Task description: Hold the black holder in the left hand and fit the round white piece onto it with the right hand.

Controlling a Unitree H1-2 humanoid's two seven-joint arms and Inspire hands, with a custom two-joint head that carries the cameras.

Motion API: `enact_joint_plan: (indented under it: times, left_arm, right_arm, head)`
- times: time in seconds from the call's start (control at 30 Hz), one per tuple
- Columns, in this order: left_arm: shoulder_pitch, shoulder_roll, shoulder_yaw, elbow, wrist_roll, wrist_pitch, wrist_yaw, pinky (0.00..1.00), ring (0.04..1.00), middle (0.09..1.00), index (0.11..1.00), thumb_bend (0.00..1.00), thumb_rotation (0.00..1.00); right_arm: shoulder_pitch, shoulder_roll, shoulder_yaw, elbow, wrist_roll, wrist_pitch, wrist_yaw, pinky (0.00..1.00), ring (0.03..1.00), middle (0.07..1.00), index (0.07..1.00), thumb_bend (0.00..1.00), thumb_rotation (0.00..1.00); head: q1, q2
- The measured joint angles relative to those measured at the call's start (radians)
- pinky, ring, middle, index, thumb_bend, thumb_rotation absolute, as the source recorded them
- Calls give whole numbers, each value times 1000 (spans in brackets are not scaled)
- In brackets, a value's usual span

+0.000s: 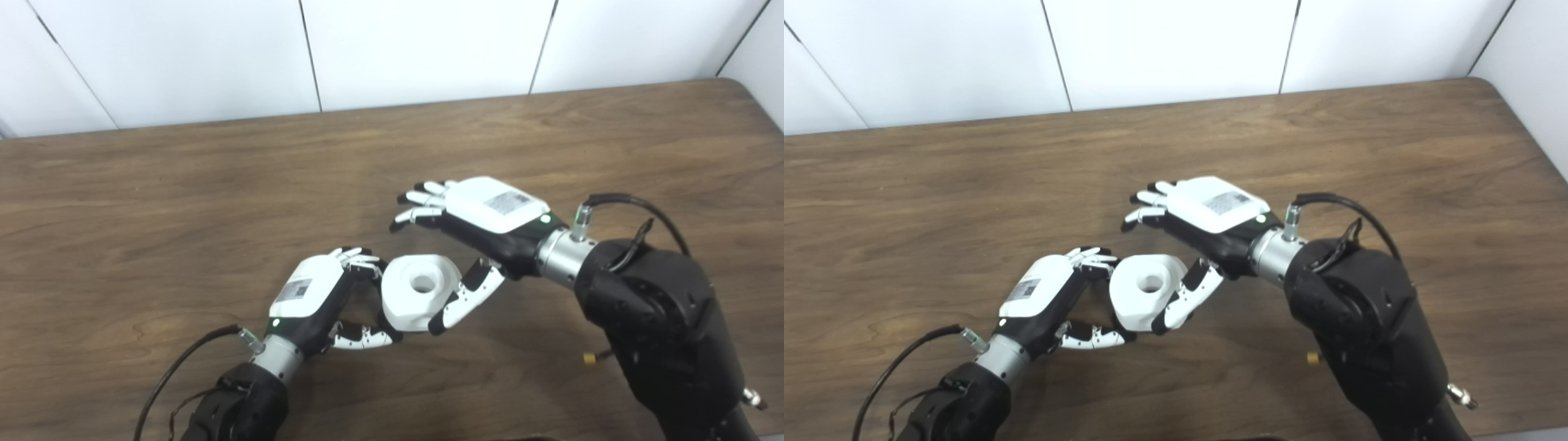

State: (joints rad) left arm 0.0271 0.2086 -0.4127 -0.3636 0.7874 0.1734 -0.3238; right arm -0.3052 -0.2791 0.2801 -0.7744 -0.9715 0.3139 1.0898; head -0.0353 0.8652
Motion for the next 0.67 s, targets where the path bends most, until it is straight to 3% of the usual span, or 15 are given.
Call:
enact_joint_plan:
  times: [0.33, 0.67]
  left_arm:
    - [-5, 1, 4, 1, -2, 0, 0, 908, 887, 792, 486, 523, 58]
    - [-12, 7, 8, -4, -2, 2, -6, 873, 865, 780, 493, 523, 72]
  right_arm:
    - [-24, 1, -47, -26, -6, 18, 62, 1000, 1000, 981, 857, 1000, 508]
    - [-25, 1, -65, -54, -6, 37, 71, 1000, 1000, 984, 866, 1000, 548]
  head:
    - [5, -3]
    - [11, -2]
